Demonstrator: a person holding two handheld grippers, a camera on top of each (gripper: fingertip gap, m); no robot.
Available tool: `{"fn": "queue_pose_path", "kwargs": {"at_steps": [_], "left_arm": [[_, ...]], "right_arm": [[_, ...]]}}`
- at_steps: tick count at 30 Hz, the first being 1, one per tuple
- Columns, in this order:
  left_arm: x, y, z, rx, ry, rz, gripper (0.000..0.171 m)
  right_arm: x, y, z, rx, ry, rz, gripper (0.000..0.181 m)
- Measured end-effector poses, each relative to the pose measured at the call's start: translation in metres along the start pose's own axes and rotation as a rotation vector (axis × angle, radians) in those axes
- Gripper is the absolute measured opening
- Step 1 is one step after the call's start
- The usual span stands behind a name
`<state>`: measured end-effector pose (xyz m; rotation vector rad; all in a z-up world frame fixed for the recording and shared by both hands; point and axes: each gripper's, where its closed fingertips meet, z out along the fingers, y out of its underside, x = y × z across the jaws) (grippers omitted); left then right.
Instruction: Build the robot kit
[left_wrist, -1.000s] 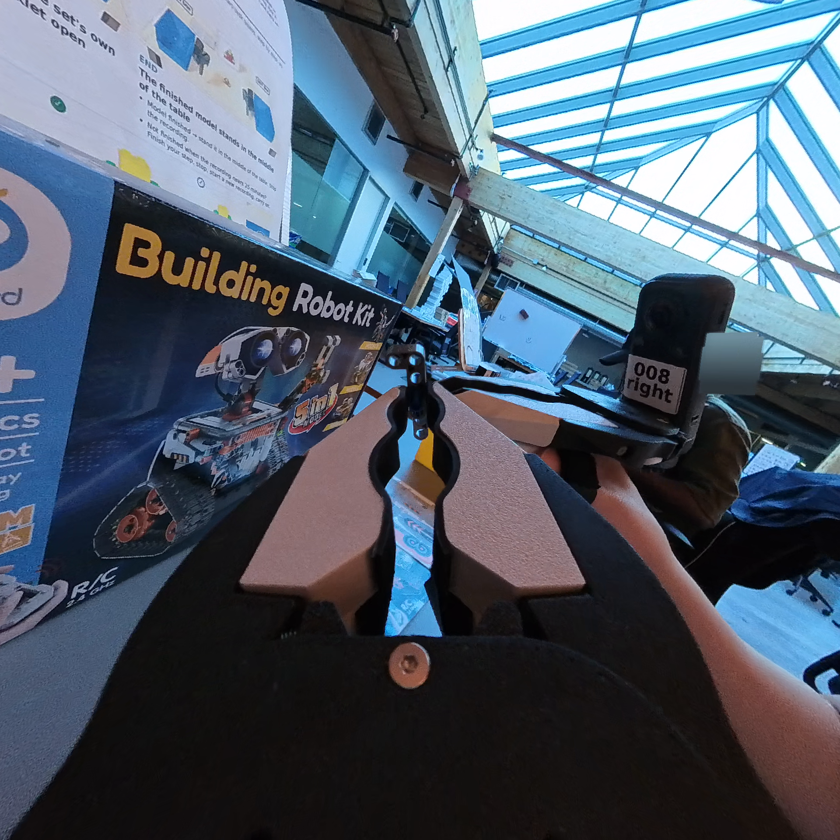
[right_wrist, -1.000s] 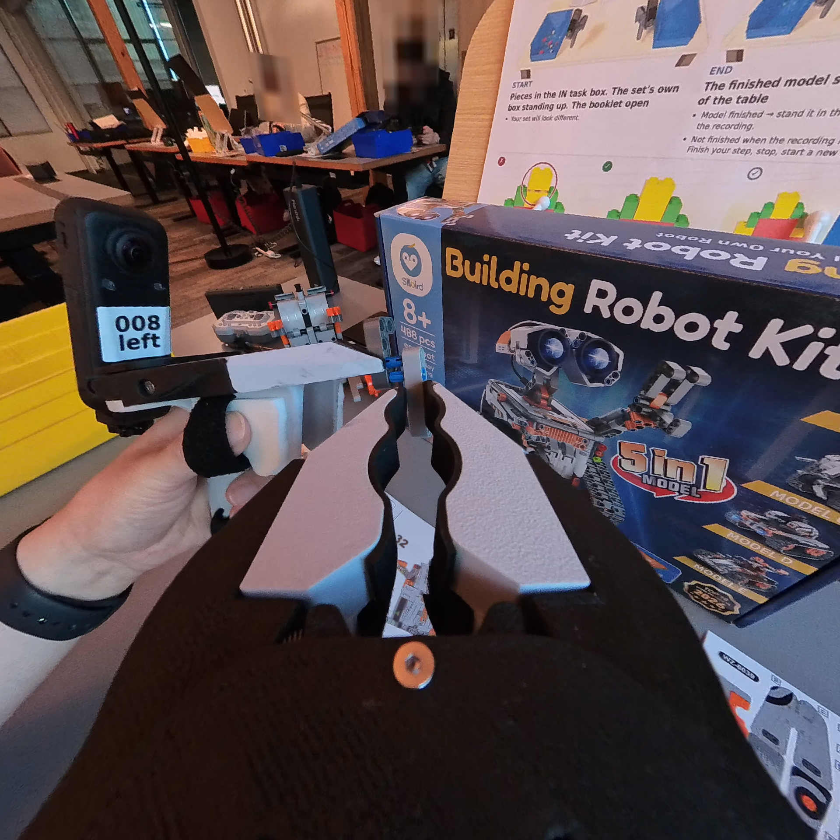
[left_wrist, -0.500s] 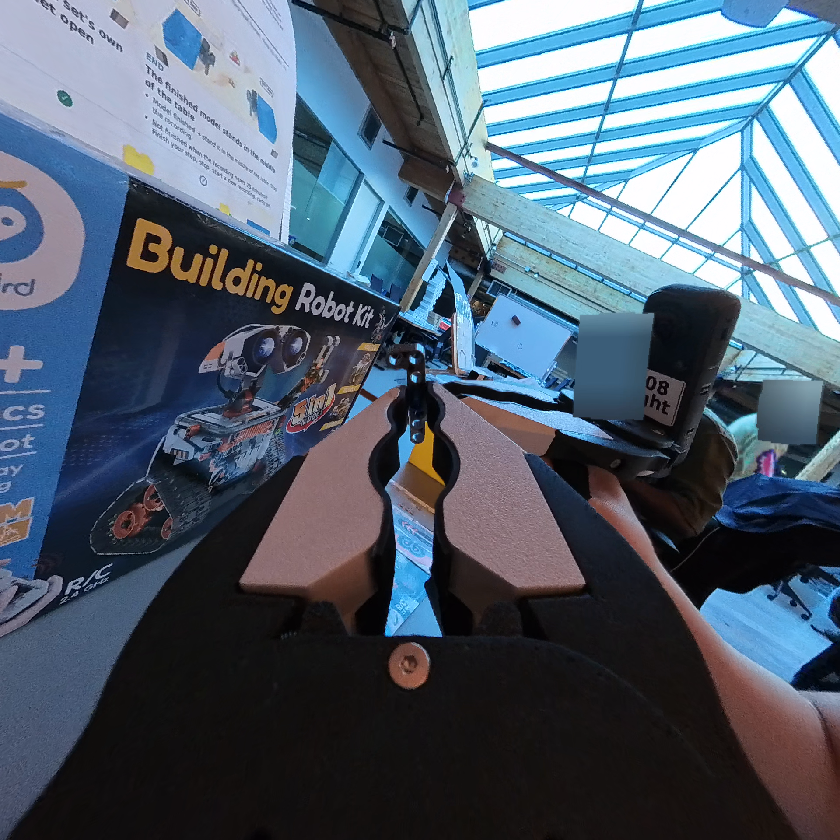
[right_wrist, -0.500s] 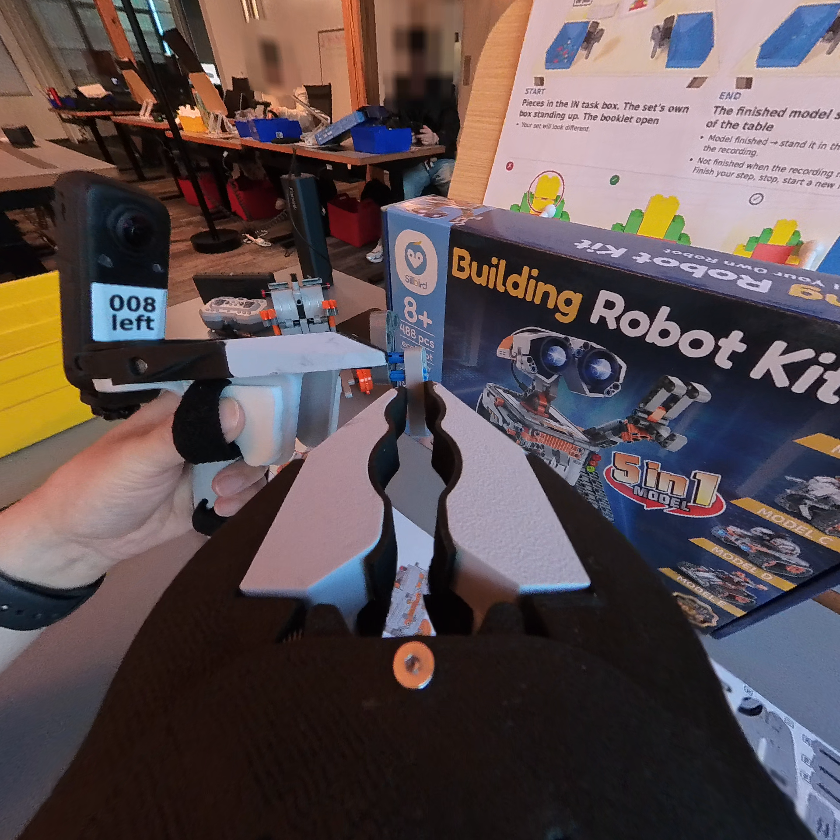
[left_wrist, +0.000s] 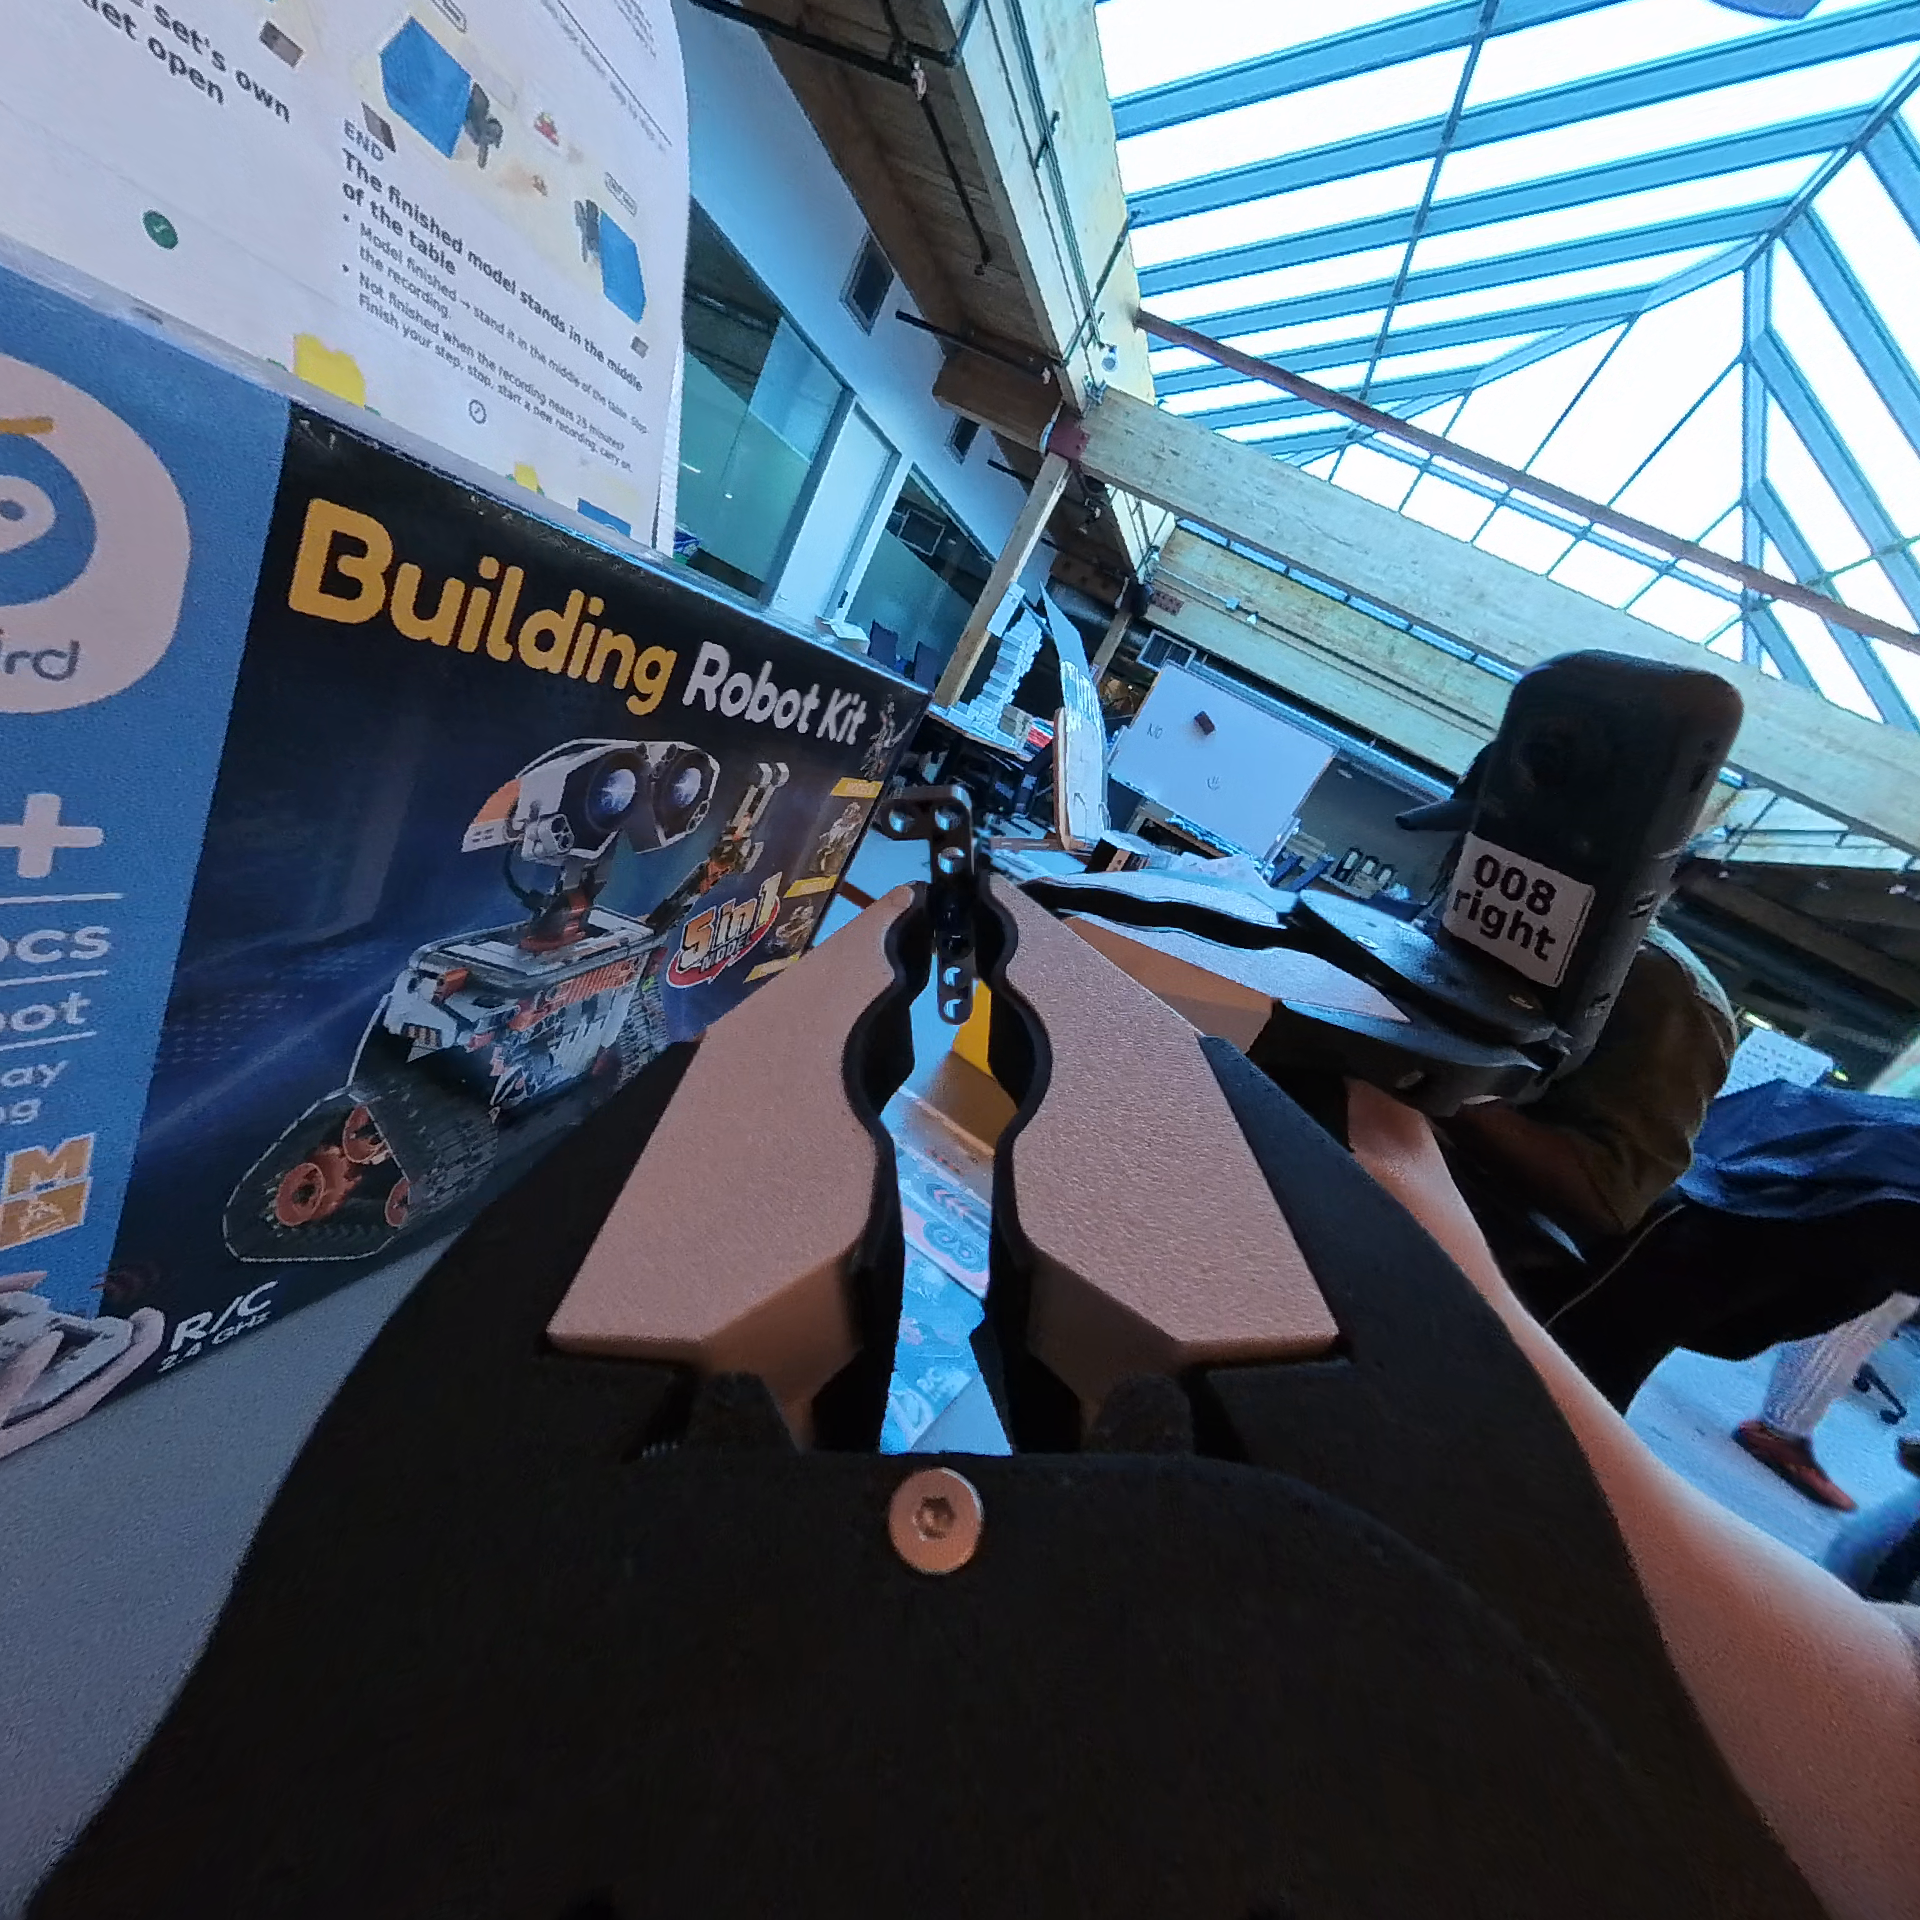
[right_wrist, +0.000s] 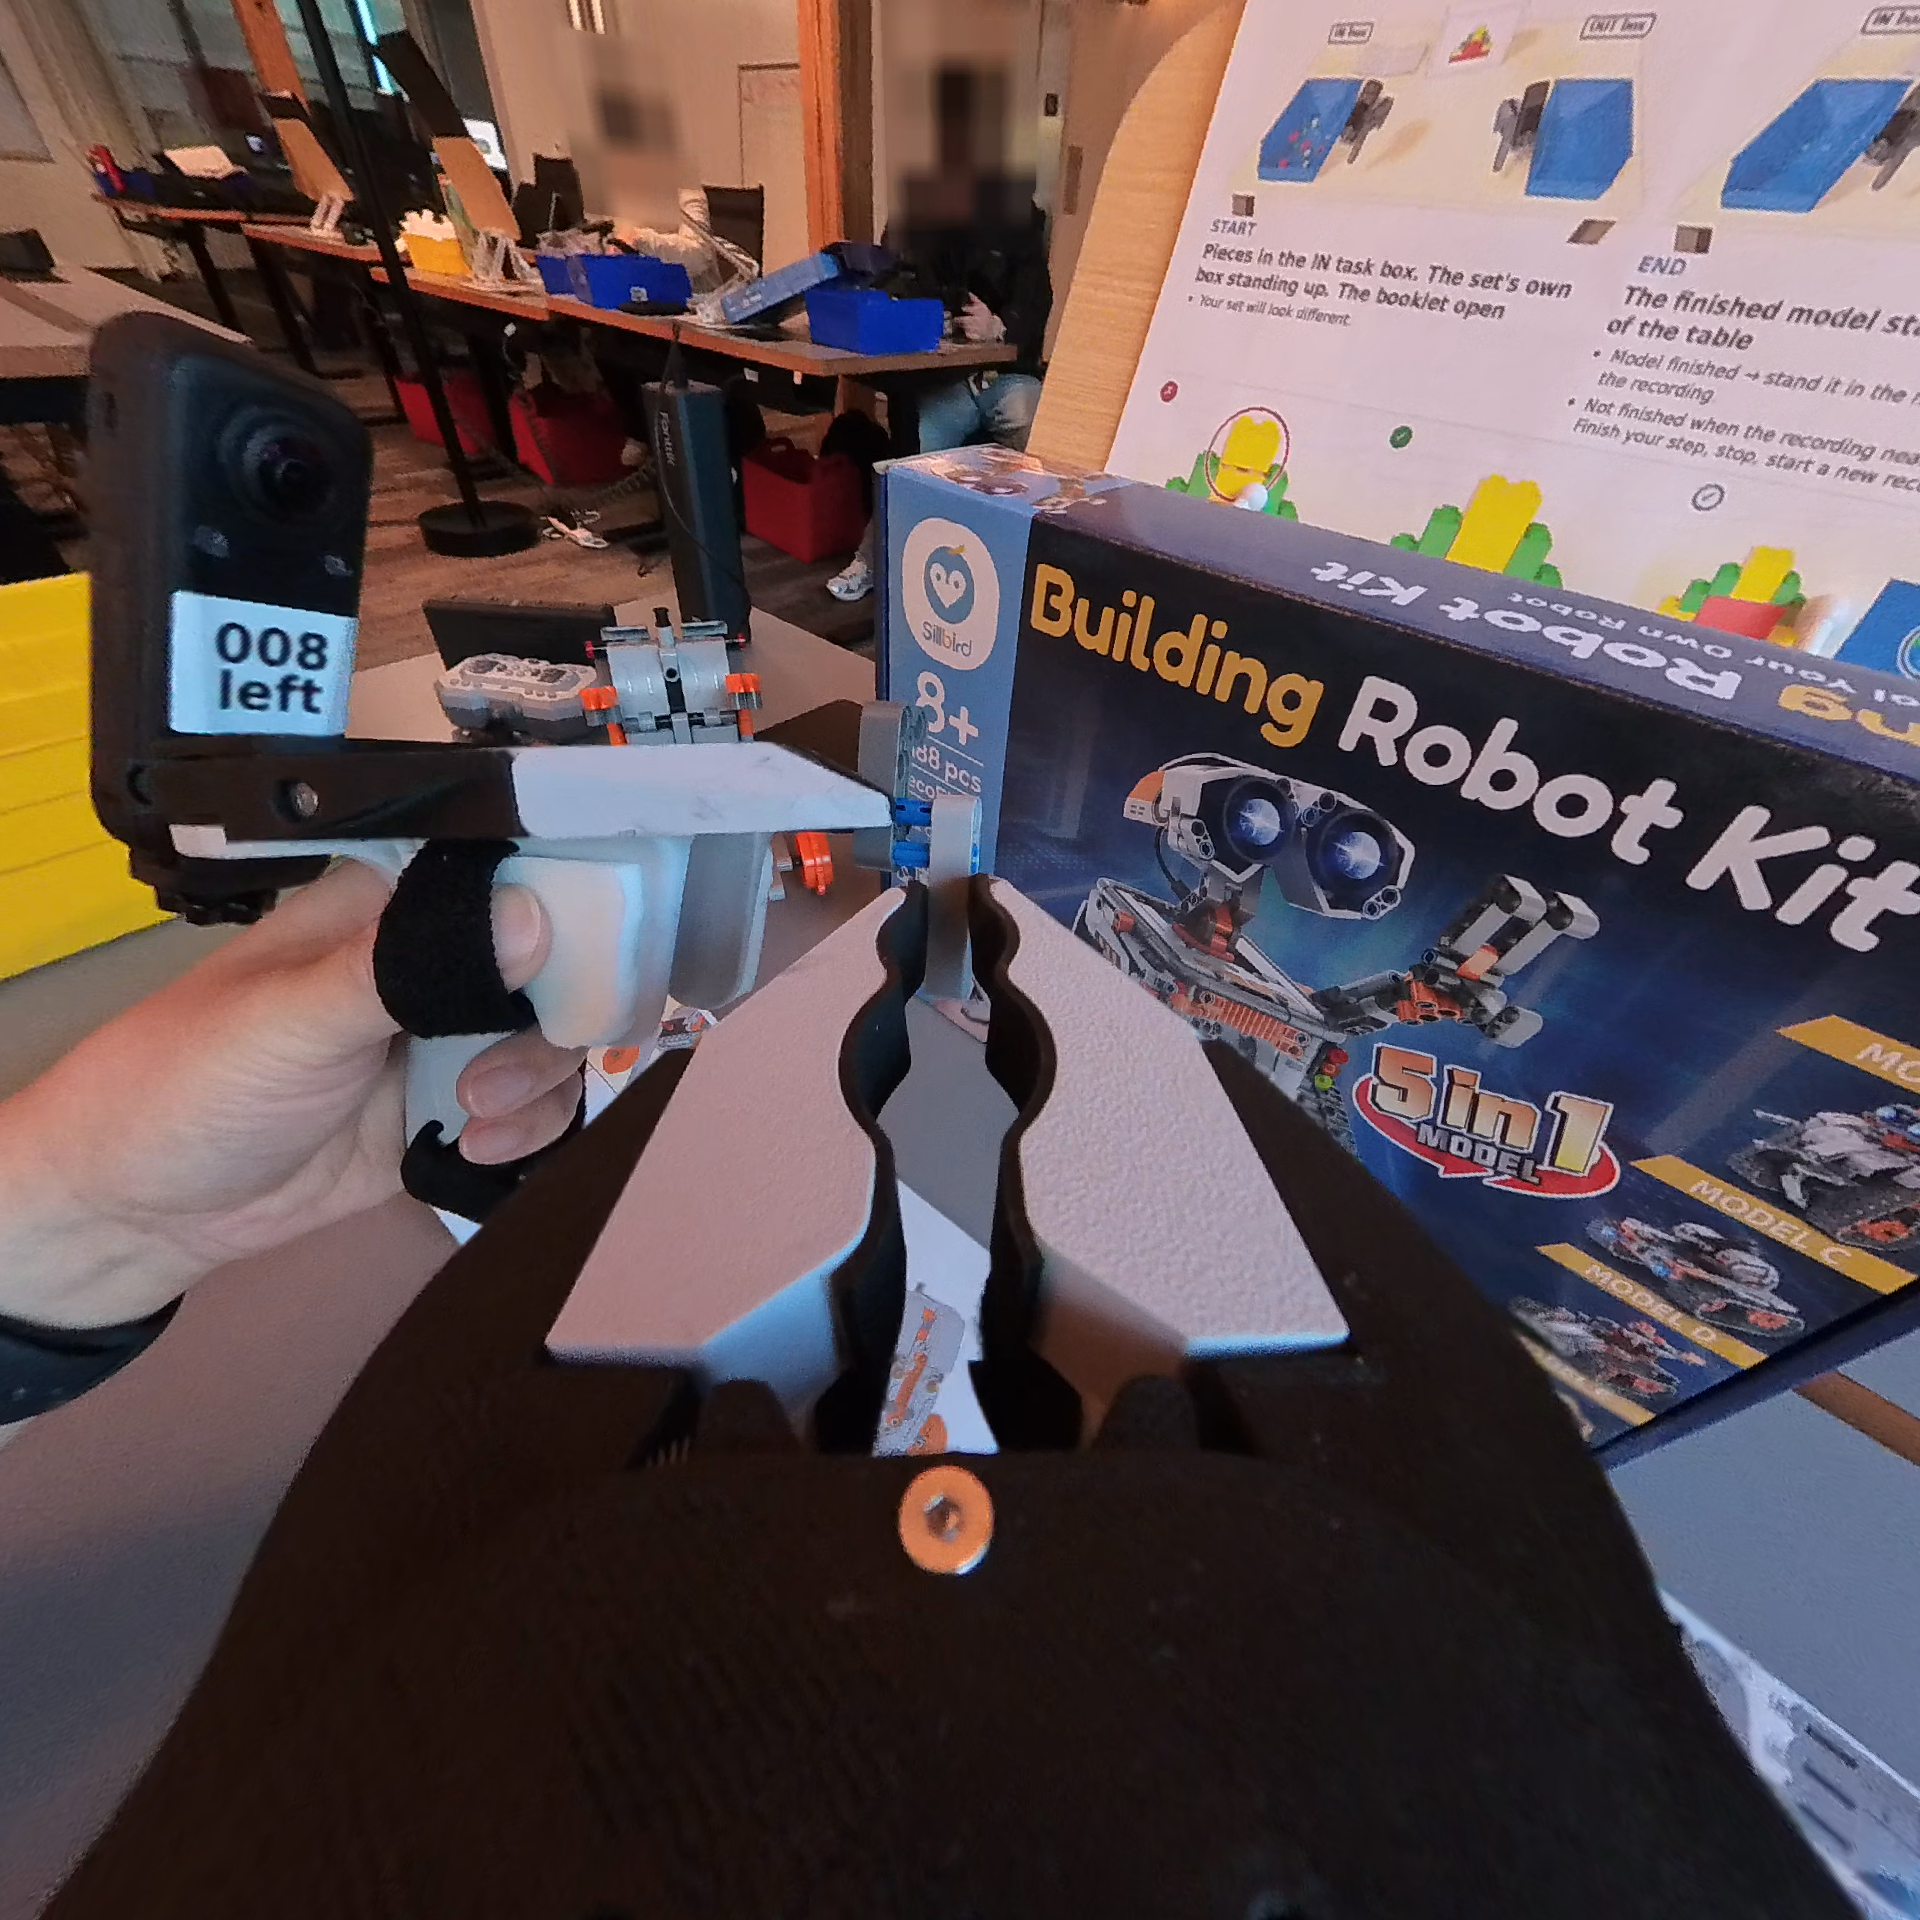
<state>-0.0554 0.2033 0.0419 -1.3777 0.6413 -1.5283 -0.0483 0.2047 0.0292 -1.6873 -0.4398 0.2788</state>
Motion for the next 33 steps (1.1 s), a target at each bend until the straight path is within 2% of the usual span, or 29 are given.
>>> {"fn": "queue_pose_path", "kwargs": {"at_steps": [7, 19, 26, 33], "left_arm": [[0.004, 0.000, -0.003, -0.039, 0.045, -0.022, 0.004], [0.007, -0.002, -0.002, -0.058, -0.019, 0.116, 0.004], [0.007, 0.000, -0.003, -0.095, -0.018, 0.120, 0.005], [0.012, -0.007, 0.000, -0.063, -0.048, 0.166, 0.005]], "right_arm": [[-0.005, -0.002, -0.002, 0.019, -0.061, -0.035, 0.007], [-0.003, -0.004, -0.003, 0.020, -0.017, -0.047, 0.007], [-0.006, -0.003, -0.003, 0.024, -0.032, -0.087, 0.007], [-0.004, -0.011, -0.006, 0.038, 0.050, -0.122, 0.007]]}}
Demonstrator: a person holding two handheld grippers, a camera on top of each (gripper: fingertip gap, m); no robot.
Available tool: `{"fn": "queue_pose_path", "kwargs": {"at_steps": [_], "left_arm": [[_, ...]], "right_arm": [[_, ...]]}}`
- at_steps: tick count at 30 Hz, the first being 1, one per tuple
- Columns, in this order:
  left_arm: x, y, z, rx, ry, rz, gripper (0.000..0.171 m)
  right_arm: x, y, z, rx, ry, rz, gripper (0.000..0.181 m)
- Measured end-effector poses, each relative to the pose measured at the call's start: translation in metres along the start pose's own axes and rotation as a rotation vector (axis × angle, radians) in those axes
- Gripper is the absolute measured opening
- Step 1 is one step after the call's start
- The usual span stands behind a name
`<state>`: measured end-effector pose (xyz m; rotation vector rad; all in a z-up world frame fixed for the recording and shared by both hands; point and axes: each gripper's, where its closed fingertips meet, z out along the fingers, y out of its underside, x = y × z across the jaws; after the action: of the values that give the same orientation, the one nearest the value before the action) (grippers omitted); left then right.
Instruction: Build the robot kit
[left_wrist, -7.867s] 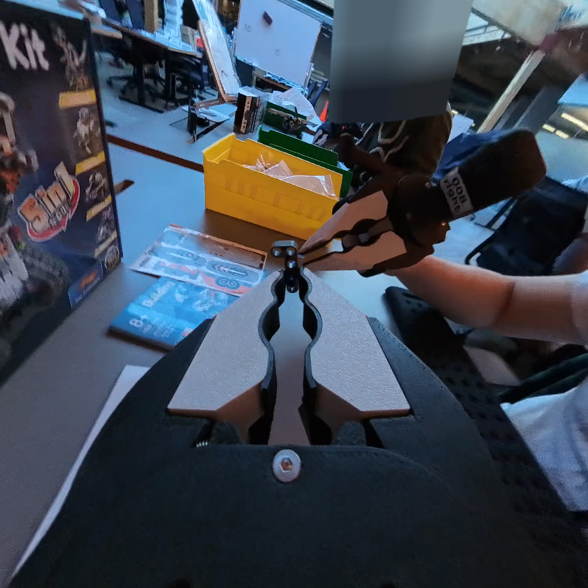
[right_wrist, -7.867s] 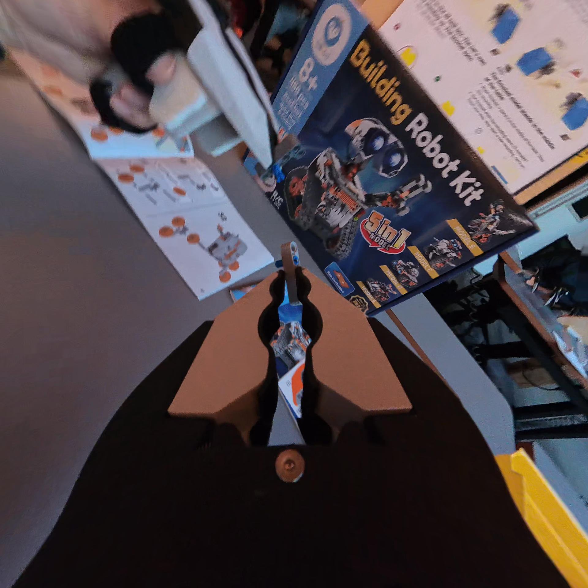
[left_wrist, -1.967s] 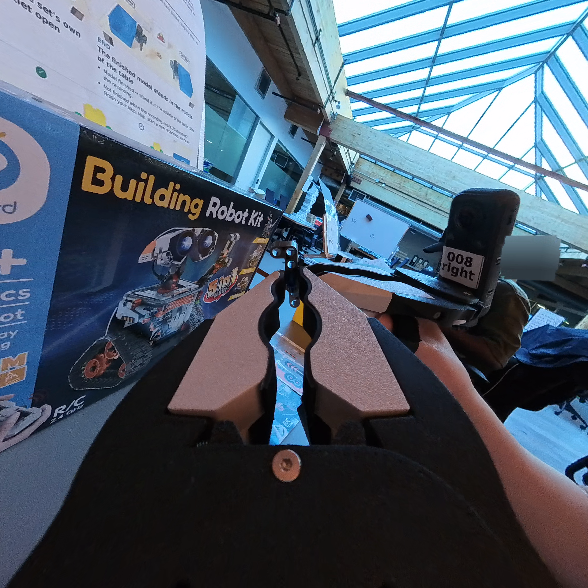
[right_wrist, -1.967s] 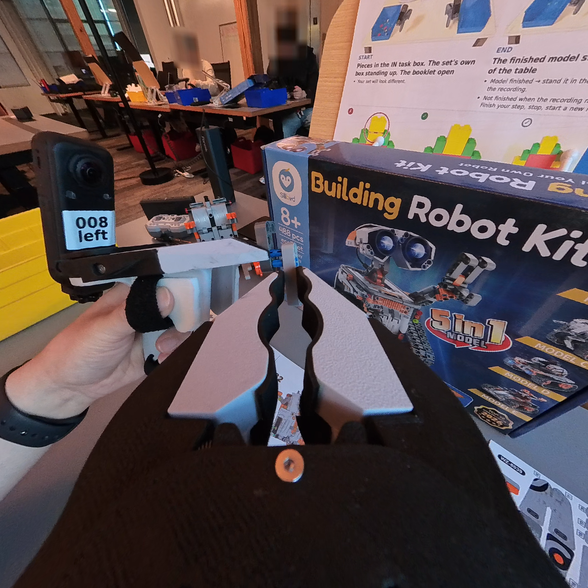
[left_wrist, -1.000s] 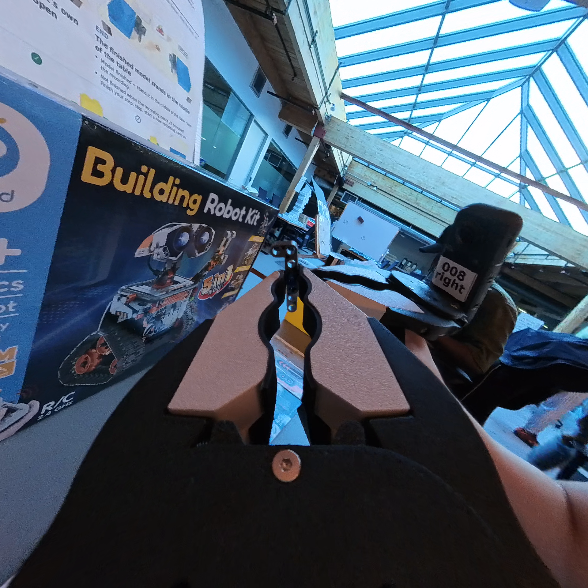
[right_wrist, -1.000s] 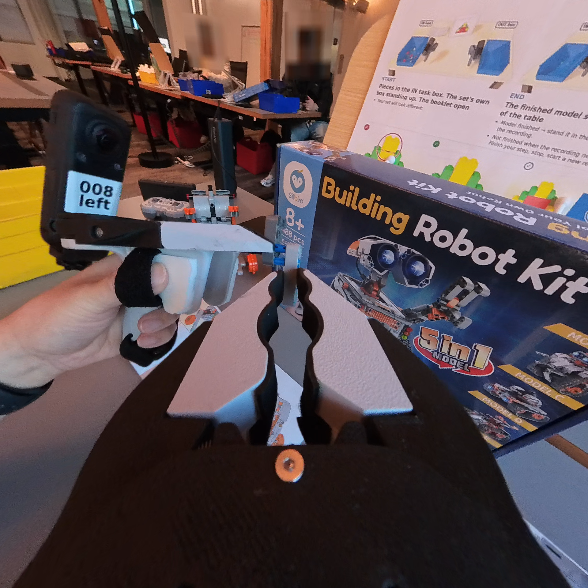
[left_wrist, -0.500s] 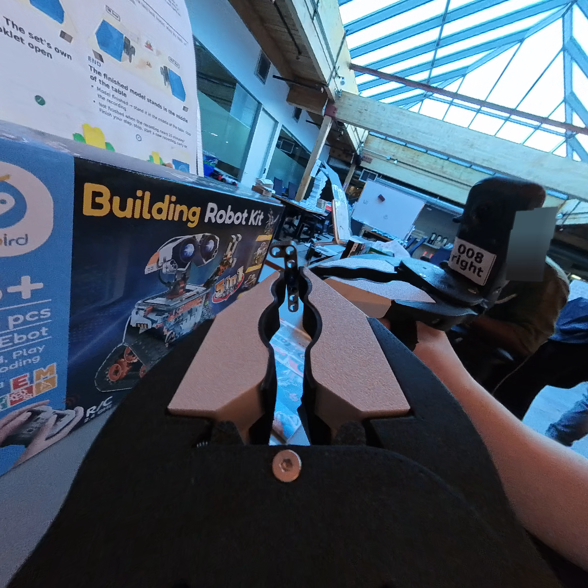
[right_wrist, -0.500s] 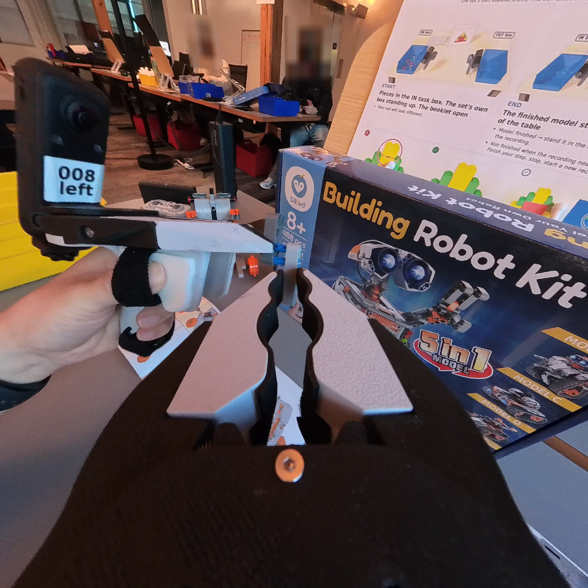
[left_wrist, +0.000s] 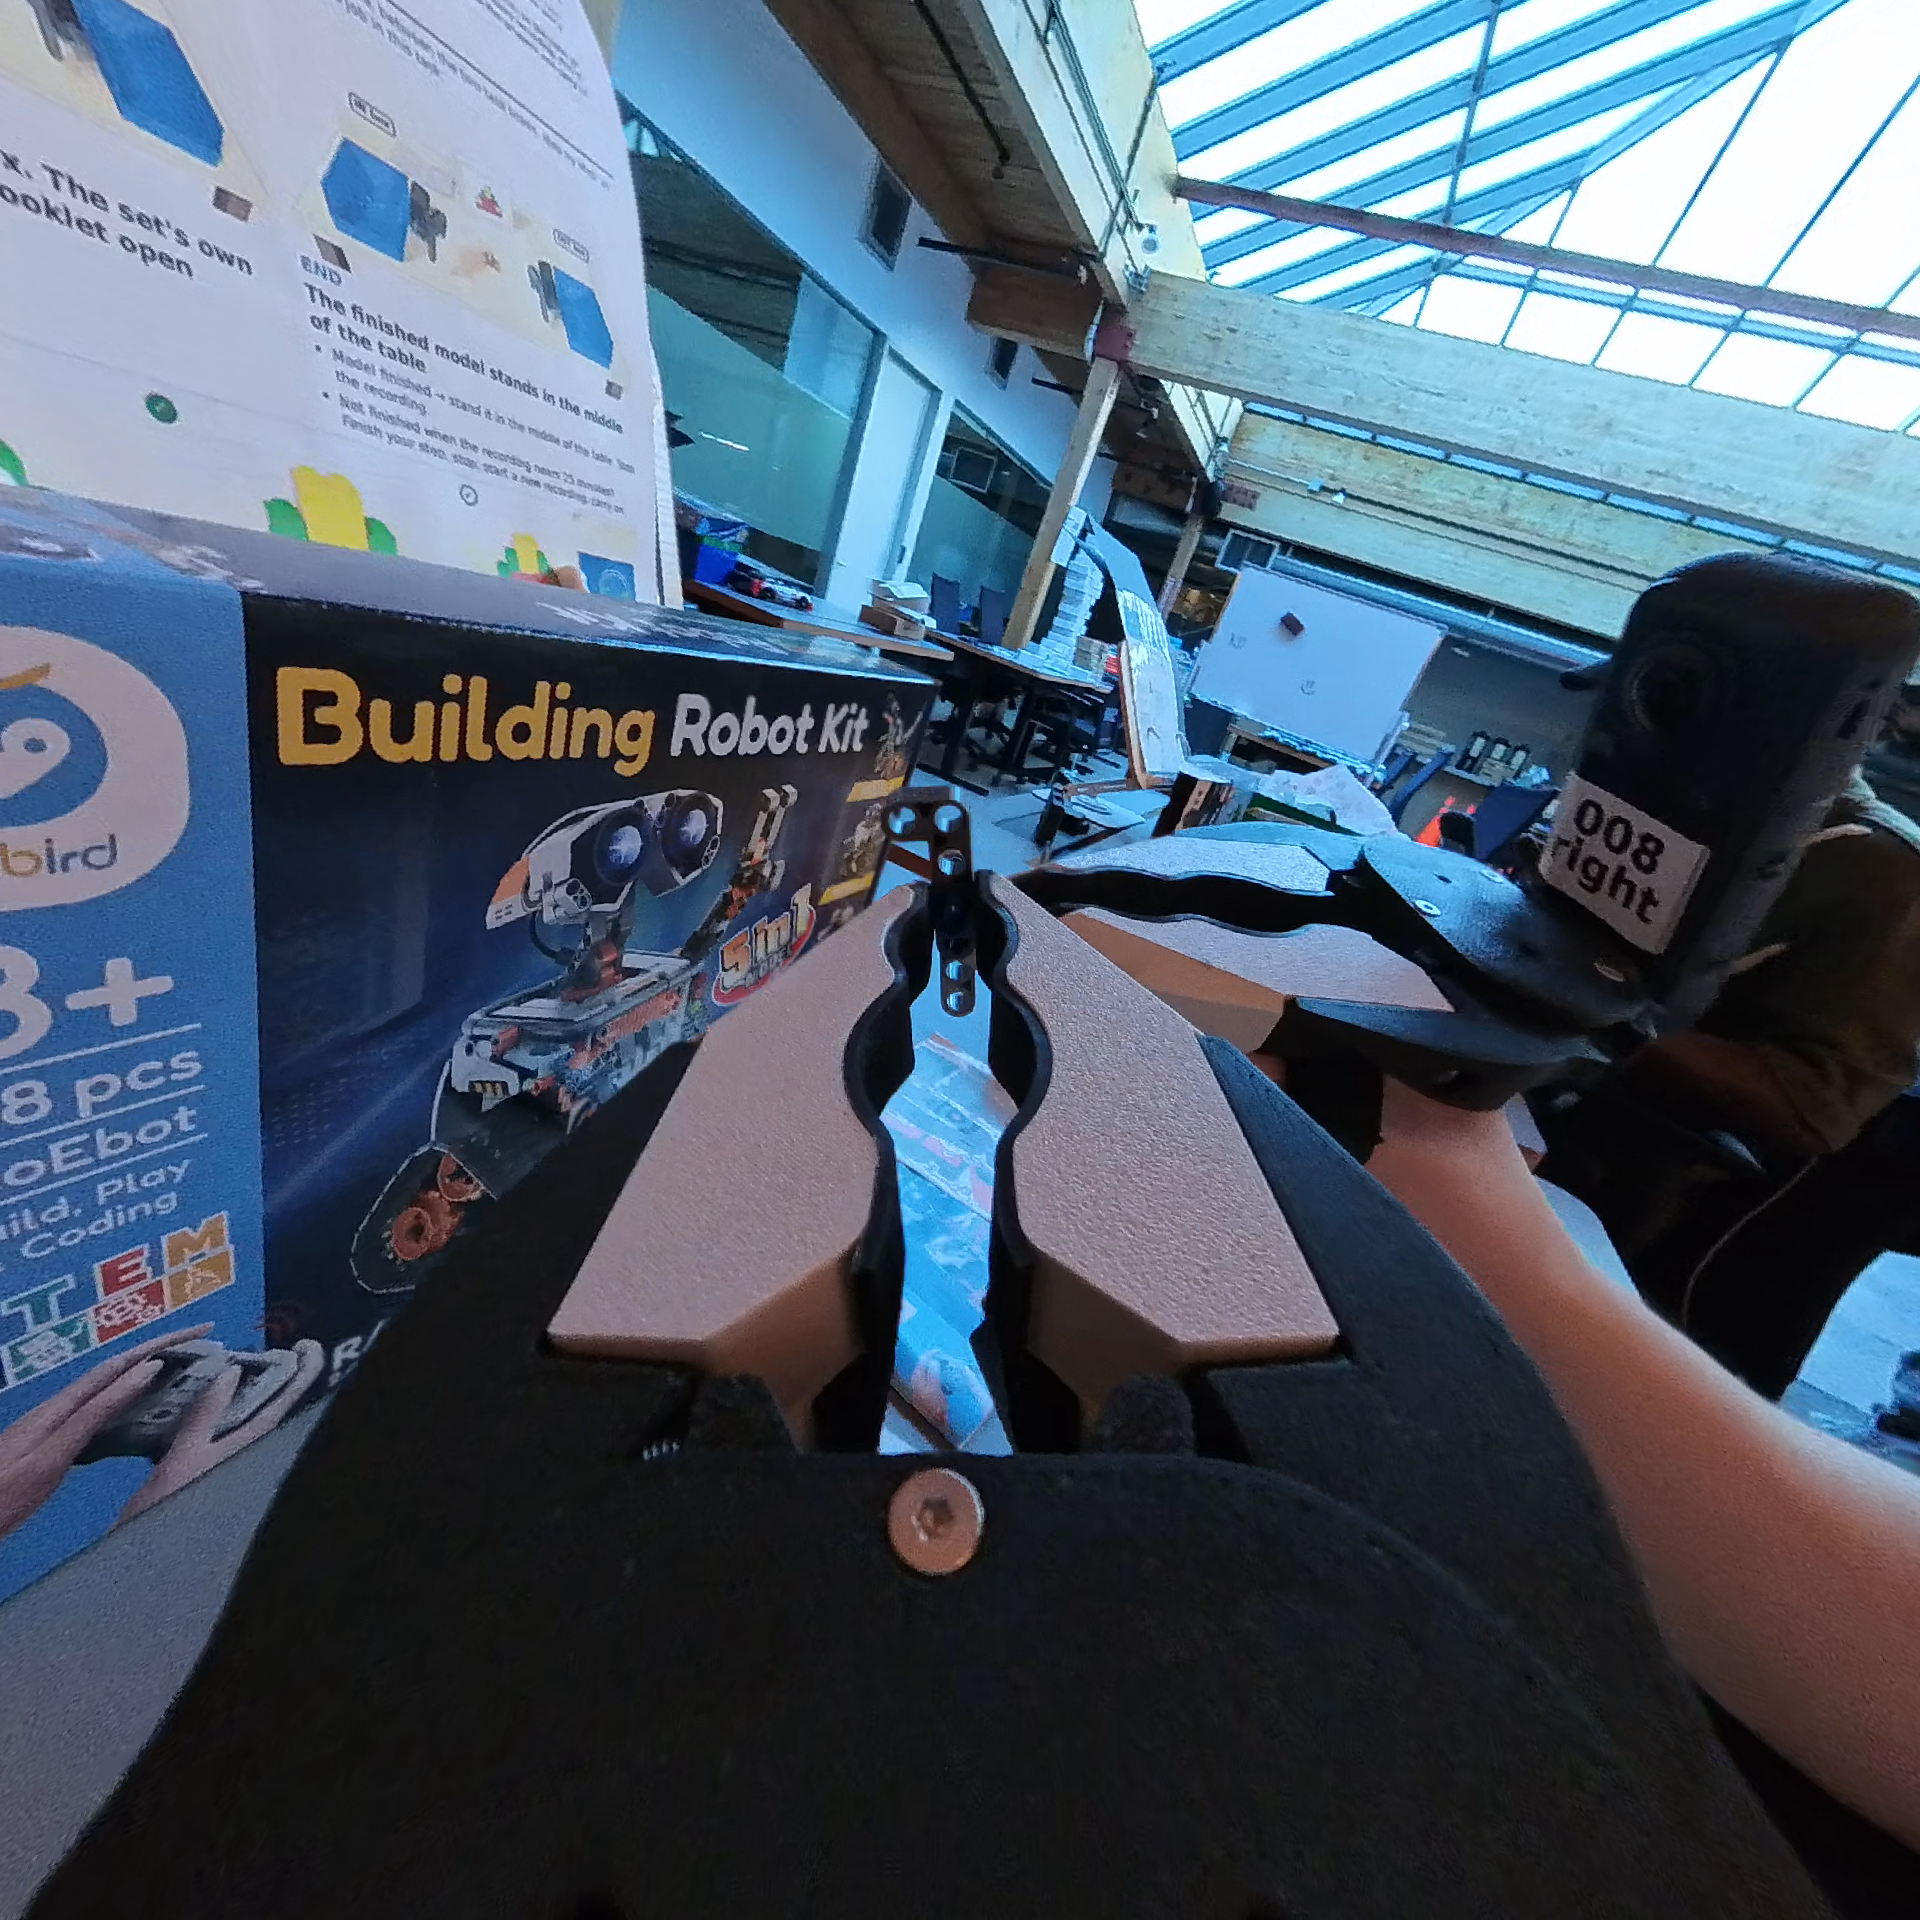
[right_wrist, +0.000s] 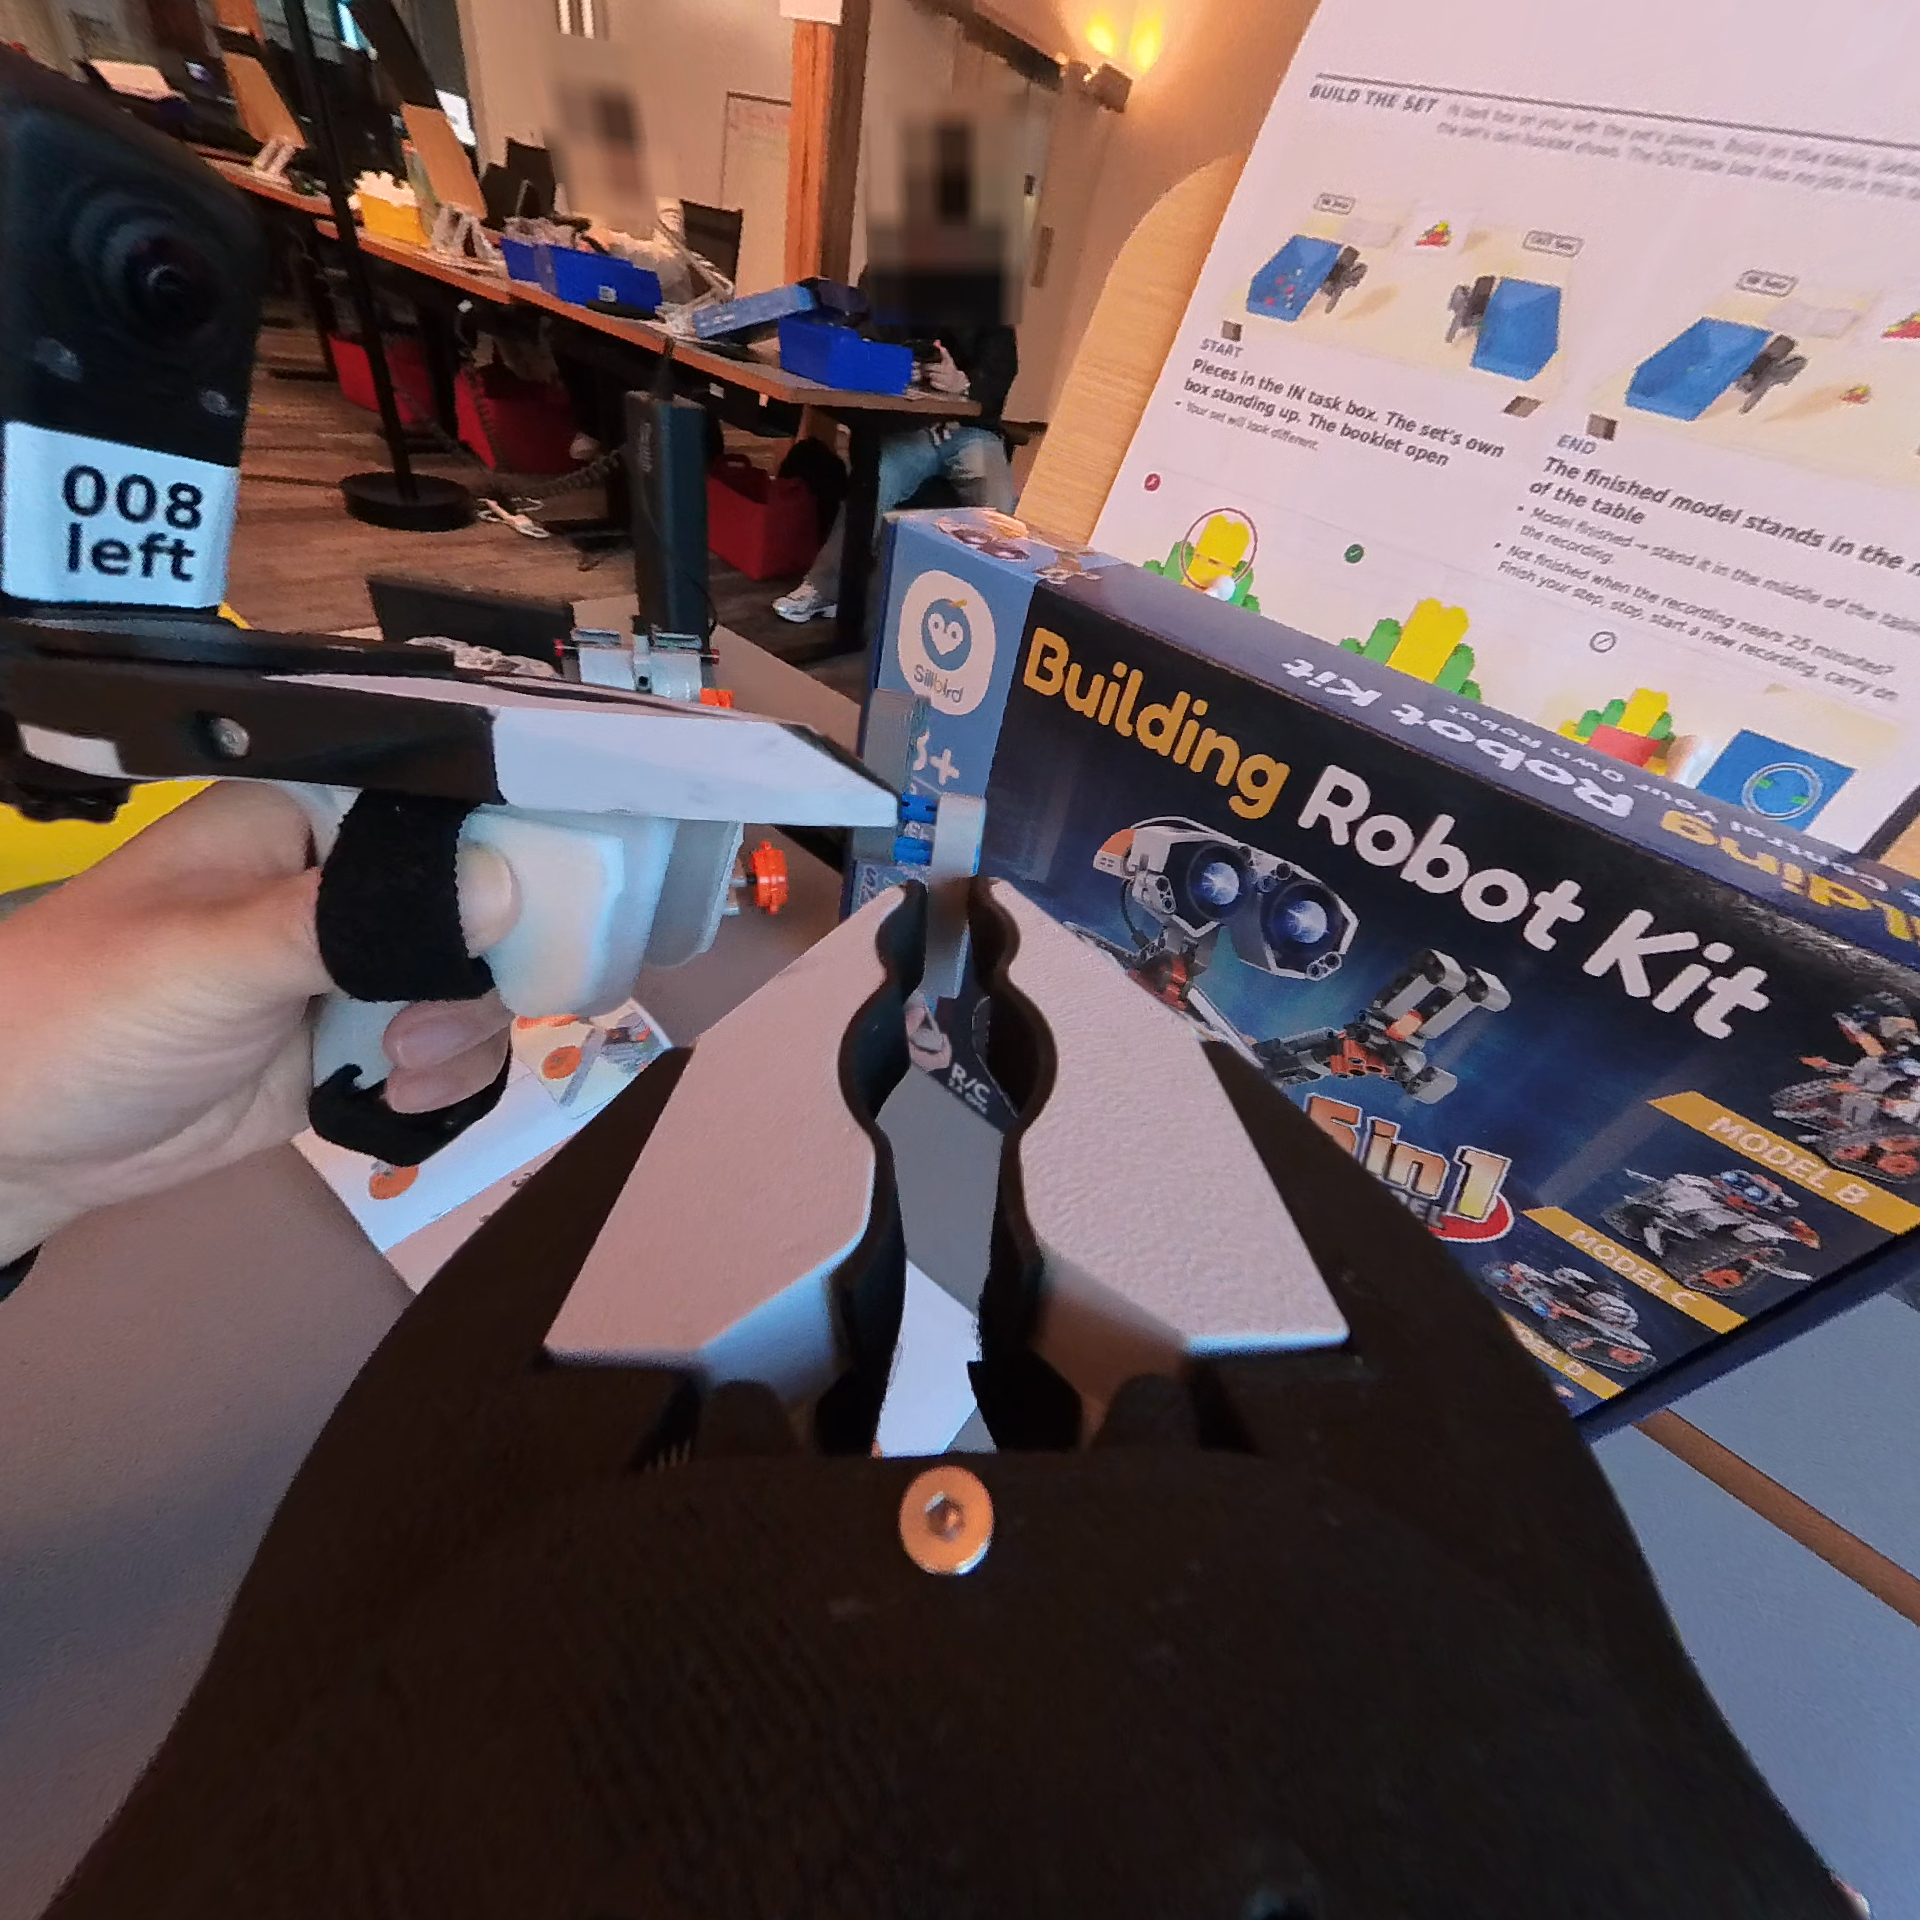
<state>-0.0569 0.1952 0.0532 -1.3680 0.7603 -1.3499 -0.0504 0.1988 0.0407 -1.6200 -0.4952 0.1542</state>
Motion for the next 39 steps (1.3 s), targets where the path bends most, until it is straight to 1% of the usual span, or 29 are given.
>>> {"fn": "queue_pose_path", "kwargs": {"at_steps": [5, 8, 10, 12, 15, 17, 20, 22, 24, 28, 31, 34, 39], "left_arm": [[-0.0033, -0.0035, 0.0010, 0.035, -0.040, 0.007, 0.004], [-0.0027, -0.0046, 0.0011, 0.049, -0.026, -0.008, 0.005], [-0.0041, -0.0045, -0.0005, 0.049, -0.020, -0.018, 0.005], [-0.0031, -0.0044, -0.0030, 0.040, 0.010, -0.039, 0.004], [0.0013, -0.0009, -0.0033, 0.010, 0.051, -0.042, 0.004], [0.0020, 0.0002, -0.0017, 0.003, 0.046, -0.037, 0.004], [0.0039, 0.0029, 0.0005, -0.015, 0.045, -0.038, 0.004], [0.0046, 0.0045, 0.0027, -0.024, 0.043, -0.049, 0.004], [0.0047, 0.0029, 0.0041, -0.012, 0.032, -0.063, 0.004], [0.0013, 0.0027, 0.0053, -0.004, -0.001, -0.055, 0.005], [-0.0025, 0.0012, 0.0046, 0.024, -0.012, -0.088, 0.005], [-0.0024, 0.0028, 0.0051, 0.014, -0.015, -0.074, 0.005], [0.0018, -0.0015, 0.0037, 0.030, 0.020, -0.093, 0.005]], "right_arm": [[0.0021, -0.0045, 0.0003, 0.014, 0.085, -0.009, 0.007], [0.0031, -0.0050, 0.0009, 0.013, 0.128, -0.016, 0.007], [0.0007, -0.0051, 0.0019, 0.011, 0.114, -0.033, 0.007], [-0.0018, -0.0049, 0.0013, 0.008, 0.068, -0.059, 0.007], [-0.0015, -0.0010, -0.0005, -0.025, 0.002, -0.014, 0.007], [-0.0015, 0.0002, -0.0017, -0.035, -0.017, -0.010, 0.007], [0.0013, 0.0028, -0.0045, -0.052, -0.026, -0.068, 0.007], [0.0028, 0.0034, -0.0055, -0.049, -0.038, -0.033, 0.007], [0.0038, 0.0022, -0.0054, -0.034, -0.033, -0.006, 0.007], [0.0047, 0.0024, -0.0038, -0.035, 0.002, -0.017, 0.007], [0.0039, -0.0005, -0.0034, -0.016, 0.020, -0.010, 0.007], [0.0070, 0.0011, -0.0027, -0.032, 0.062, -0.041, 0.006], [0.0039, -0.0034, -0.0049, -0.006, 0.020, -0.010, 0.007]]}}
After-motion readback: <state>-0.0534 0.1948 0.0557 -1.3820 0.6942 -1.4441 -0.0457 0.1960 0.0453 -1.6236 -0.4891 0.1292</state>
